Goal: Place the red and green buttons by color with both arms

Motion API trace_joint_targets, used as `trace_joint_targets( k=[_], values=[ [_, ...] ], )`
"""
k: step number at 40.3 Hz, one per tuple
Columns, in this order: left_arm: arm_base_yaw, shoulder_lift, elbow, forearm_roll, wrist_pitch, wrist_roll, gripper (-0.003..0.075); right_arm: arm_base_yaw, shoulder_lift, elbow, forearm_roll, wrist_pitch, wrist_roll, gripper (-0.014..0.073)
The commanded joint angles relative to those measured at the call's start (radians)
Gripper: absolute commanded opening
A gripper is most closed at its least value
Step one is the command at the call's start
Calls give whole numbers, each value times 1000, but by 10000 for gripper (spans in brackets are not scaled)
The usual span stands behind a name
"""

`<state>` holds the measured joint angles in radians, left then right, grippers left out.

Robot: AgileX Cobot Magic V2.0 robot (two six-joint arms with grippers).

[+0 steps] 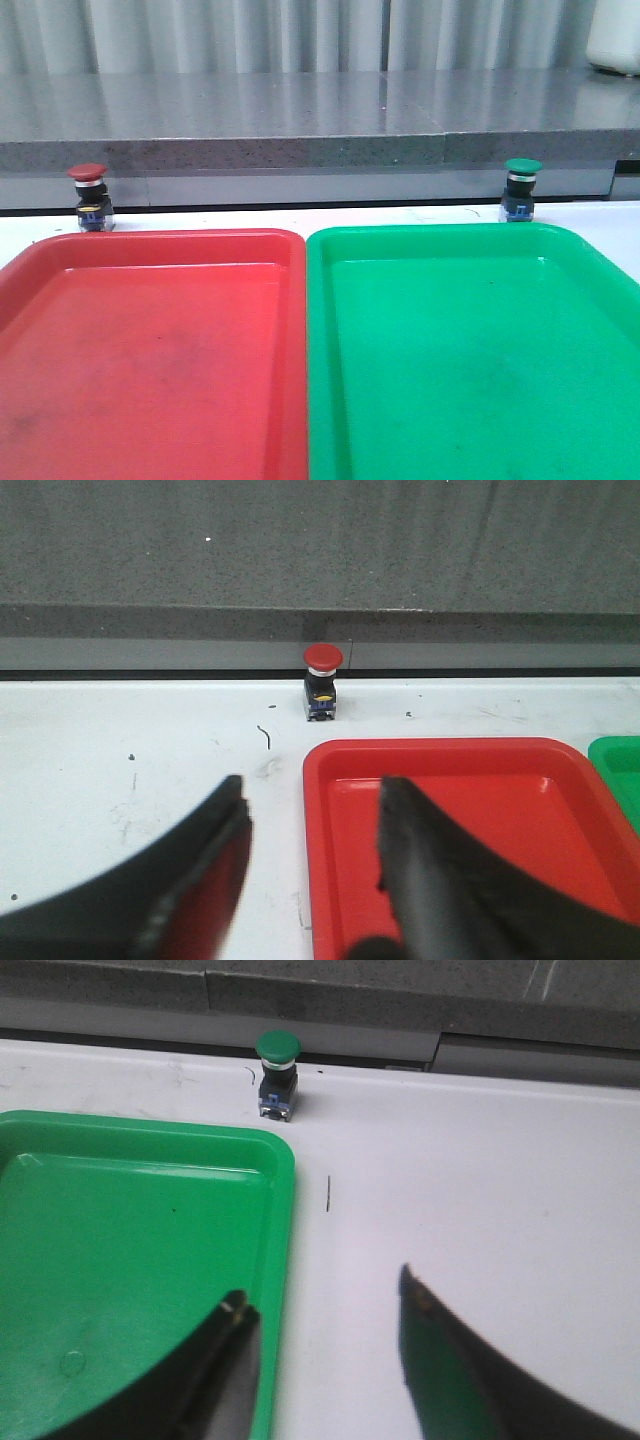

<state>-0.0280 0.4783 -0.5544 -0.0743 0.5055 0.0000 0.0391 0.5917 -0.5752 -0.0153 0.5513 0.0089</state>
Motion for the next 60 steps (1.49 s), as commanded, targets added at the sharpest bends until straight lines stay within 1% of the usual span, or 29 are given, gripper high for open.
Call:
trace_joint_targets(
  k=[1, 3, 4, 10, 13, 28, 33, 37, 44, 60],
  values=[
    [1, 32, -30, -3, -85, -10, 546, -7, 8, -36, -11, -68, -9, 550],
    [1, 52, -38, -3, -87, -10, 592, -7, 8, -36, -11, -68, -3, 569],
    [1, 64, -42, -3, -89, -10, 599, -7, 8, -36, -11, -67, -9, 571],
    [-1, 182, -123, 4, -40, -10, 599, -7, 8, -36, -11, -67, -9, 571],
    [-1, 271, -200, 4, 1, -8, 599, -7, 8, -36, -11, -67, -9, 571],
    [-1, 707, -529, 4, 60, 0, 599, -7, 8, -36, -11, -67, -9, 571],
    [-27, 842, -621, 7, 62, 0, 599, -7, 8, -36, -11, -67, -9, 571],
    [-55, 944, -688, 8, 65, 26, 599, -7, 8, -36, -11, -67, -9, 571],
    [-63, 1138, -835, 8, 134, 26, 599, -7, 8, -36, -11, -67, -9, 571],
    [-51, 1461, -1090, 8, 163, 15, 599, -7, 8, -36, -11, -67, -9, 571]
  ],
)
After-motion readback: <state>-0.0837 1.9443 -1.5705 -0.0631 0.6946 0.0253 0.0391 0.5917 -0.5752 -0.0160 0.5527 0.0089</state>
